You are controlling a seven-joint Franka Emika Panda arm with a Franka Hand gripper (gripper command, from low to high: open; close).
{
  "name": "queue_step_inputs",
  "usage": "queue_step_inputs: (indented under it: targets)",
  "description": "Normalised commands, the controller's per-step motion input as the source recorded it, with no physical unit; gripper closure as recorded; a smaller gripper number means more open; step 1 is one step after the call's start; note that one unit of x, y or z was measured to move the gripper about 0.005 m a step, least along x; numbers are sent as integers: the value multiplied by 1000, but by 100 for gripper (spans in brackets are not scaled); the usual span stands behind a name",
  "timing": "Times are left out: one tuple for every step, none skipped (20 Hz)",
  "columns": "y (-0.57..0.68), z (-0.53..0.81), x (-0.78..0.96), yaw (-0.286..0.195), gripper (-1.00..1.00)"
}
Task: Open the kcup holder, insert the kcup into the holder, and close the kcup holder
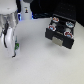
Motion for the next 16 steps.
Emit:
queue_step_inputs:
  targets:
    - [-10,-51,-9,-97,100]
    - [-6,-30,14,-58,100]
    - [12,-5,18,-70,100]
    - [-7,-15,12,-55,100]
    - [0,-8,19,-35,100]
    - [4,-2,20,-23,100]
    - [8,0,20,-27,100]
    - [14,13,21,-31,100]
    - [22,35,25,-38,100]
    - [100,328,48,-26,100]
    - [143,460,84,-27,100]
    - [200,561,100,-23,100]
    - [258,656,104,-20,100]
    - [282,716,101,-17,100]
    - [293,739,91,-6,100]
    - [331,779,121,-10,100]
